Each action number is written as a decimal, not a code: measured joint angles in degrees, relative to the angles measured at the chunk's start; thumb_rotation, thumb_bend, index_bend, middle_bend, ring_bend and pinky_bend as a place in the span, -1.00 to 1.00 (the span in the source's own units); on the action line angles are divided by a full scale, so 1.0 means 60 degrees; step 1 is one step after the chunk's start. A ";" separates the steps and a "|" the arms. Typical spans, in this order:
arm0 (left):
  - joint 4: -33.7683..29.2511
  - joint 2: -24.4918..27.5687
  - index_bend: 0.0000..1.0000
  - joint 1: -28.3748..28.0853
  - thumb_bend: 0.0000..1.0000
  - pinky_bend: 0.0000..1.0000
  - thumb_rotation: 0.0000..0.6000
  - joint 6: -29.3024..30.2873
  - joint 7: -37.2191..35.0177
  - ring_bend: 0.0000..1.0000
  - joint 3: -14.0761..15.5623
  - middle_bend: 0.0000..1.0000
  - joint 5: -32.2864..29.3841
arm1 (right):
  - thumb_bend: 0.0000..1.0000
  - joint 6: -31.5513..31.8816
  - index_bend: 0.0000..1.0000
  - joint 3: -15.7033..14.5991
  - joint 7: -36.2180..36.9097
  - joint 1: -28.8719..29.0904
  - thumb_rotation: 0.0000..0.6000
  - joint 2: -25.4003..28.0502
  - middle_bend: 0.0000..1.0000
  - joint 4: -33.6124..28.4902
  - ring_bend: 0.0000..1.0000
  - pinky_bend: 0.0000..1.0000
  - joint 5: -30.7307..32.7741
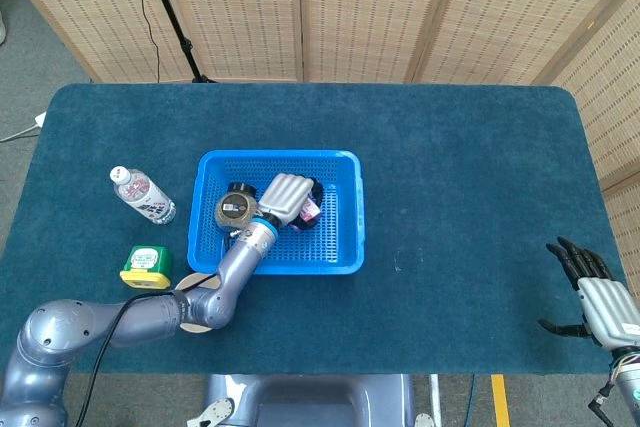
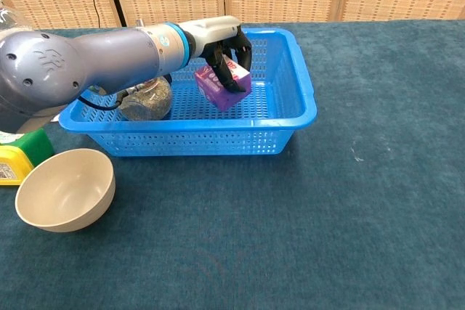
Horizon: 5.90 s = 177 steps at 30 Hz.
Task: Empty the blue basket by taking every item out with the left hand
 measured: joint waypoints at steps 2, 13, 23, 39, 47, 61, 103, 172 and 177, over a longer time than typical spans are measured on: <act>-0.0577 0.0308 0.20 0.0101 -0.21 0.18 1.00 0.0210 -0.0084 -0.13 -0.0070 -0.15 0.0289 | -1.00 0.0022 -1.00 -0.0009 -0.0028 -0.0007 1.00 -0.0003 -1.00 -0.0020 -1.00 -1.00 -0.0031; -0.3925 0.2784 0.20 0.0963 -0.21 0.18 1.00 0.1518 -0.0323 -0.11 -0.0459 -0.15 0.1652 | -1.00 0.0120 -1.00 -0.0102 -0.0297 -0.0047 1.00 -0.0036 -1.00 -0.0155 -1.00 -1.00 -0.0246; -0.5137 0.5101 0.20 0.2167 -0.21 0.18 1.00 0.2049 -0.1419 -0.11 -0.0934 -0.15 0.1966 | -1.00 0.0181 -1.00 -0.0176 -0.0614 -0.0078 1.00 -0.0111 -1.00 -0.0267 -1.00 -1.00 -0.0375; -0.3618 0.6536 0.21 0.3572 -0.21 0.18 1.00 0.1663 -0.3506 -0.10 -0.1096 -0.14 0.1510 | -1.00 0.0247 -1.00 -0.0255 -0.1024 -0.0119 1.00 -0.0212 -1.00 -0.0401 -1.00 -1.00 -0.0478; -0.2637 0.6780 0.22 0.3951 -0.21 0.18 1.00 0.1155 -0.3732 -0.10 -0.0824 -0.14 0.1038 | -1.00 0.0267 -1.00 -0.0282 -0.1072 -0.0126 1.00 -0.0220 -1.00 -0.0421 -1.00 -1.00 -0.0528; -0.1639 0.6457 -0.50 0.3758 -0.41 -0.29 1.00 0.0446 -0.2430 -0.78 -0.0290 -0.77 -0.0349 | -1.00 0.0223 -1.00 -0.0283 -0.1122 -0.0111 1.00 -0.0244 -1.00 -0.0413 -1.00 -1.00 -0.0481; -0.6163 0.6948 -1.00 0.3136 -0.95 -0.63 1.00 -0.0934 -0.2633 -1.00 0.0020 -1.00 0.3305 | -1.00 0.0317 -1.00 -0.0259 -0.0788 -0.0121 1.00 -0.0125 -1.00 -0.0410 -1.00 -1.00 -0.0494; -0.3594 0.3023 0.23 0.0817 -0.28 0.40 1.00 0.1641 0.1027 0.07 0.0644 0.07 -0.1367 | -1.00 0.0141 -1.00 -0.0140 -0.0172 -0.0058 1.00 0.0037 -1.00 -0.0294 -1.00 -1.00 -0.0249; -0.5014 0.3753 0.23 0.1132 -0.28 0.40 1.00 0.2074 0.0774 0.07 0.0549 0.07 -0.0124 | -1.00 0.0153 -1.00 -0.0175 -0.0290 -0.0067 1.00 0.0013 -1.00 -0.0329 -1.00 -1.00 -0.0312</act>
